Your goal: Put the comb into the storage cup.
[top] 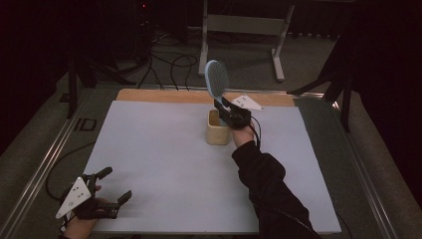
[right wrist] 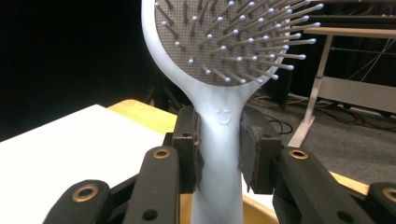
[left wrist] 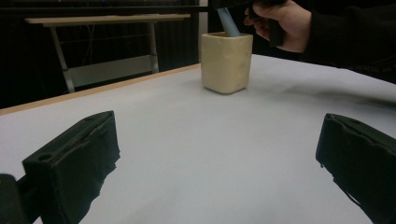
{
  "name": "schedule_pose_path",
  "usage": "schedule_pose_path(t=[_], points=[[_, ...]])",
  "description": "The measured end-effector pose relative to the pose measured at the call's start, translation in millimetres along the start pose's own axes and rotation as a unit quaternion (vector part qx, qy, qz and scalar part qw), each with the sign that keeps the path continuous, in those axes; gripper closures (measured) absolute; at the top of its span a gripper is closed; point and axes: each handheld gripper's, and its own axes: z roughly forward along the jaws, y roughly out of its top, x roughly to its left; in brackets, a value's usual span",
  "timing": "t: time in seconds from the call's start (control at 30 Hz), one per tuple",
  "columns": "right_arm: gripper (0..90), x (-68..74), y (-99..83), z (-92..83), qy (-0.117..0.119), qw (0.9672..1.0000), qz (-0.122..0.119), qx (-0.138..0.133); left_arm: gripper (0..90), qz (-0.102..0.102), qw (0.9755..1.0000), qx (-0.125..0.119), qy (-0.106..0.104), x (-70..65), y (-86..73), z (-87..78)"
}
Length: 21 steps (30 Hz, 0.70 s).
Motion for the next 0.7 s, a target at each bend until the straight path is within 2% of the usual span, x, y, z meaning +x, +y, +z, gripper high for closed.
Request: schedule_pose_path(t=[0.2, 0.33, 0.43, 0.63, 0.7], points=[[70.1, 0.3, -2.6, 0.6, 0.007, 0.9999, -0.006, 0.01, 0.0, -0.002, 1.0, 0.001, -0.001, 0.0, -0.1, 0.2], [69.9, -0.8, -3.4, 1.3, 0.013, 0.9998, -0.001, 0.017, 0.0, -0.002, 1.0, 0.001, -0.001, 0.0, -0.2, 0.2], [69.9, -0.8, -4.0, 1.8, 0.01, 0.9997, -0.004, 0.022, 0.0, -0.002, 1.0, 0.001, -0.001, 0.0, -0.1, 0.1], [69.7, -1.9, -5.3, 2.3, 0.009, 0.9994, 0.008, 0.031, 0.0, -0.002, 1.0, 0.001, -0.001, 0.1, -0.3, 0.4], [69.6, -1.0, -6.3, 3.2, 0.009, 0.9994, 0.003, 0.034, 0.0, -0.002, 1.0, 0.001, -0.001, 0.2, -0.2, 0.3]])
